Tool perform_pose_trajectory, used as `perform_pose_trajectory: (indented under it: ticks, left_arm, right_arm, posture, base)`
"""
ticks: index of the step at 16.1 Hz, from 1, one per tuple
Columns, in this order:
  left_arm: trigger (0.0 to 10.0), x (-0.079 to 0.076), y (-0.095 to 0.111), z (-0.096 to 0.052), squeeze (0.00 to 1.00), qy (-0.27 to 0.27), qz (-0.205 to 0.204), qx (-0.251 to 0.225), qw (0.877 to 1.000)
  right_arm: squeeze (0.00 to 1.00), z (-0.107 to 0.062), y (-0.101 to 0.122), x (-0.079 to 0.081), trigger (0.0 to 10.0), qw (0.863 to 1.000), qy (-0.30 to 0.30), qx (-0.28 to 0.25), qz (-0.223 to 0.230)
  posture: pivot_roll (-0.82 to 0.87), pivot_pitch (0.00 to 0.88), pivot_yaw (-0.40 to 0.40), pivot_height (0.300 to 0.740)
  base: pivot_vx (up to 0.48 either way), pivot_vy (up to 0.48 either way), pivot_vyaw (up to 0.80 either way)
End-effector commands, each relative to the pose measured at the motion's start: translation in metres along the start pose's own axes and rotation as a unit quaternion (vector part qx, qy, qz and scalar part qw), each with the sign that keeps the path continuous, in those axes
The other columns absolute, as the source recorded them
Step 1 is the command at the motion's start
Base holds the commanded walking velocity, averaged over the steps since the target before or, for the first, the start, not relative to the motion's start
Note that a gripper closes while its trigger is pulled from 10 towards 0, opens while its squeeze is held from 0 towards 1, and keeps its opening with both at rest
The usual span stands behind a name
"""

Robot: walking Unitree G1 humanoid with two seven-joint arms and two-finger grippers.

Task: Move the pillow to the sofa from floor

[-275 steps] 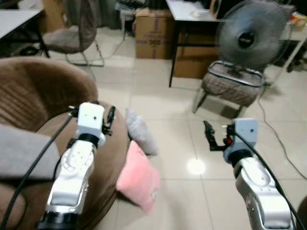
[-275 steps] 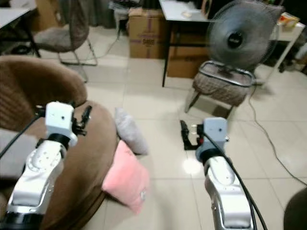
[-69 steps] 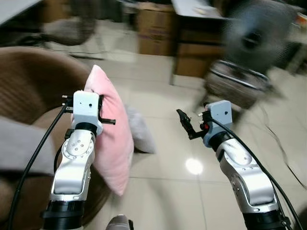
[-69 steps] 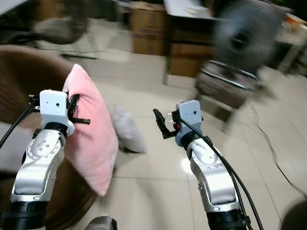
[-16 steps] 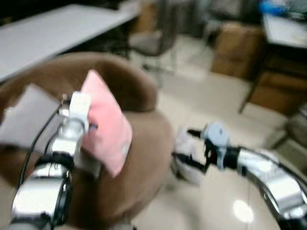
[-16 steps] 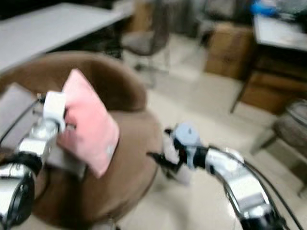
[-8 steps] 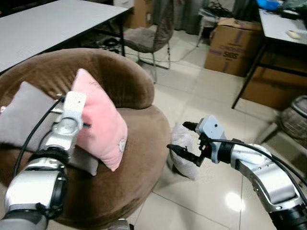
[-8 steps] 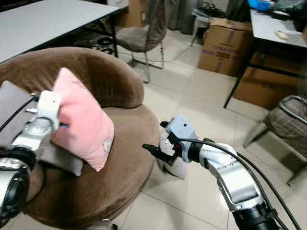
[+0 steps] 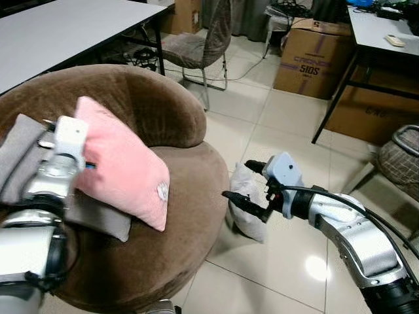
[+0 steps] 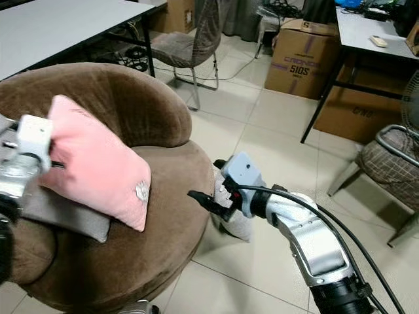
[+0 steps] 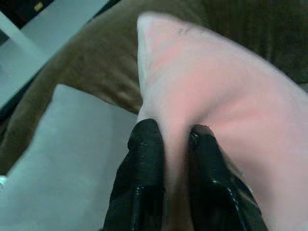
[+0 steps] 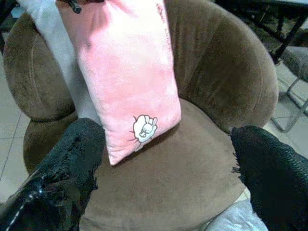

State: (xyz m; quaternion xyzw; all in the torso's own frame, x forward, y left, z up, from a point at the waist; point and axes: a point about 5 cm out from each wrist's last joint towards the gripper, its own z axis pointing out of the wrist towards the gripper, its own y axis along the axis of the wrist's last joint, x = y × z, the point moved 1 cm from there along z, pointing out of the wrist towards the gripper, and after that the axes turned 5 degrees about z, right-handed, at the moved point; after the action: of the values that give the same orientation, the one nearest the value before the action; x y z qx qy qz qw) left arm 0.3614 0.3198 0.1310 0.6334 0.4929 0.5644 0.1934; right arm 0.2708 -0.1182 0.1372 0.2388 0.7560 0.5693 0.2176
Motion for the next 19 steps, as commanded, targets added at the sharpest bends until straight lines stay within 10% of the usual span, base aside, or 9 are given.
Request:
perform_pose_trajectory:
  ticks: [1, 9, 10, 14, 19]
  left_arm:
    - [10.0, 0.015, 0.018, 0.001, 1.00, 0.002, 0.003, -0.034, 0.999]
    - [10.0, 0.041, 0.034, -0.015, 1.00, -0.053, 0.005, -0.158, 0.986]
    - [10.0, 0.042, 0.048, -0.023, 0.00, -0.053, -0.010, -0.208, 0.977]
    - [10.0, 0.003, 0.085, -0.058, 0.00, -0.098, -0.095, -0.308, 0.941]
    - [10.0, -0.062, 0.098, -0.096, 0.00, -0.132, -0.121, -0.318, 0.931]
  right_arm:
    - [0.00, 0.001, 0.006, 0.001, 10.0, 1.000, 0.001, -0.005, -0.005]
    - [0.00, 0.000, 0.010, -0.007, 10.0, 0.998, -0.034, -0.035, 0.025]
    - [0.00, 0.001, 0.010, -0.010, 10.0, 0.997, -0.056, -0.043, 0.031]
    - [0.00, 0.006, 0.009, -0.018, 10.0, 0.985, -0.149, -0.064, 0.057]
    - [0.00, 0.004, 0.007, -0.024, 10.0, 0.964, -0.233, -0.086, 0.100]
  posture:
    - [0.00, 0.000, 0.023, 0.740]
    - [0.03, 0.000, 0.015, 0.740]
    - [0.04, 0.000, 0.004, 0.740]
    - [0.05, 0.000, 0.000, 0.740]
    - [0.04, 0.000, -0.001, 0.740]
  base:
    - [0.000, 0.000, 0.00]
    - [0.000, 0.000, 0.00]
    - [0.000, 0.000, 0.00]
    - [0.000, 0.000, 0.00]
    - [0.000, -0.058, 0.00]
